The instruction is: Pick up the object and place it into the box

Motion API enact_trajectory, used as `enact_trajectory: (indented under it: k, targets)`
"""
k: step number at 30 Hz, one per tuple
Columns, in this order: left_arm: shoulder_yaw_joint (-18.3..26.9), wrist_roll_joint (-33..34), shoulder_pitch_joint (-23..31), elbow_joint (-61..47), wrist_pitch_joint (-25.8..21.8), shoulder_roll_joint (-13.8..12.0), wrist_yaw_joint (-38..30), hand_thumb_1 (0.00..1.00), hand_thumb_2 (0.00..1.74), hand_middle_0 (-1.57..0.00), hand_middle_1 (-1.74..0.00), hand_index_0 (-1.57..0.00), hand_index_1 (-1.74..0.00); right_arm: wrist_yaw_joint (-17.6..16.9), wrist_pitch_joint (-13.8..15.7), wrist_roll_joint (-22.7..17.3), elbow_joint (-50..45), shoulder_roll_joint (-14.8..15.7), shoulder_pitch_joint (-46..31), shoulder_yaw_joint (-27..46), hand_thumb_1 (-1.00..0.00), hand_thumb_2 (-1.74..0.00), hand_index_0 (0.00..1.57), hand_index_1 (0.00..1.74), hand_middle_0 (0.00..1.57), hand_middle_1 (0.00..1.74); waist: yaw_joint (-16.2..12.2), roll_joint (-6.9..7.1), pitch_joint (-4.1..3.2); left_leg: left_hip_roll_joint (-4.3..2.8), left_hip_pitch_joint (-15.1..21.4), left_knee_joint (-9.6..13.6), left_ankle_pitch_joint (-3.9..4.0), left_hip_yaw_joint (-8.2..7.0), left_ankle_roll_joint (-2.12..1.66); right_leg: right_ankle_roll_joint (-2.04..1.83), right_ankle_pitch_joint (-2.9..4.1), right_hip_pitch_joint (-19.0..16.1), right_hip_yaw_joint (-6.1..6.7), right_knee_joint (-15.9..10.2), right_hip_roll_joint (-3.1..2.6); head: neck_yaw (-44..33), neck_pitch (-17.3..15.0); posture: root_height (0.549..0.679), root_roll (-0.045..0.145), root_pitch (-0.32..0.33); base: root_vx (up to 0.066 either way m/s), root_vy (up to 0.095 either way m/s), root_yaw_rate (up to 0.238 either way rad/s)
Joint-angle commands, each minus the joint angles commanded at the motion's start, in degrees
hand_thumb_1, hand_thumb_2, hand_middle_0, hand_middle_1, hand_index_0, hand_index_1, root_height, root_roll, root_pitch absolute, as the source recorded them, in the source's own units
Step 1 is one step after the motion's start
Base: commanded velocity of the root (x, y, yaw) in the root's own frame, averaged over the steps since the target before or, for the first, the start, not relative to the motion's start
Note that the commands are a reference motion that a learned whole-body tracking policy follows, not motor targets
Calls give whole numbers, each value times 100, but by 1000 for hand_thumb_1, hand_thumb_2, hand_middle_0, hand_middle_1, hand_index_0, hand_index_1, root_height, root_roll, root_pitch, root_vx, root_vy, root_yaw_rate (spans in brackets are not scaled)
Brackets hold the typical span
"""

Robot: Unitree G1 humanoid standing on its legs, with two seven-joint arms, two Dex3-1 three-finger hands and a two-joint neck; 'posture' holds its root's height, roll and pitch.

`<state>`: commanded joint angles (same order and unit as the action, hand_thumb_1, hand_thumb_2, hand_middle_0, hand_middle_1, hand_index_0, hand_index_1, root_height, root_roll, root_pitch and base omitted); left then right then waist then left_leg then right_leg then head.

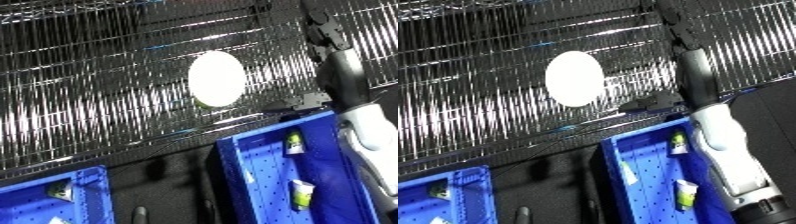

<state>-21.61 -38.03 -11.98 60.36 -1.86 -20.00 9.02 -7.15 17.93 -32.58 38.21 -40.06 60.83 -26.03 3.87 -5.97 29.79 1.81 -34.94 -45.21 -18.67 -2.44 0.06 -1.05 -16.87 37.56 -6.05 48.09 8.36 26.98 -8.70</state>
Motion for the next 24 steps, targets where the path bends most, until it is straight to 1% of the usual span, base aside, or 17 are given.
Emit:
enact_trajectory:
  k: [7,14,19,24]
  targets:
    - [-118,-37,21,-152,48,-8,-31,0,0,0,0,0,0,221,-164,-120,372,76,209,-222,0,0,0,0,0,0,87,-64,0,30,-147,-78,-21,14,23,15,-9,147,-16,86,28,153,117,621,72,129,10,15,41]
    - [-199,-69,43,-271,77,8,-56,0,0,0,0,0,0,461,-277,-226,636,220,425,-377,0,0,0,0,0,0,169,-119,0,54,-251,-135,-44,33,44,29,-32,260,-27,173,41,278,123,619,71,139,19,16,35]
    - [-247,-79,61,-355,98,26,-85,0,0,0,0,0,0,539,-330,-227,708,338,525,-441,0,0,0,0,0,0,224,-153,0,90,-289,-144,-50,50,57,36,-47,302,-39,213,45,339,121,618,70,143,25,10,41]
    - [-292,-94,71,-421,114,50,-109,0,0,0,0,0,0,593,-329,-294,715,452,592,-469,0,0,0,0,0,0,263,-179,0,108,-294,-119,-36,61,61,33,-40,313,-52,206,57,418,198,618,71,146,16,2,26]
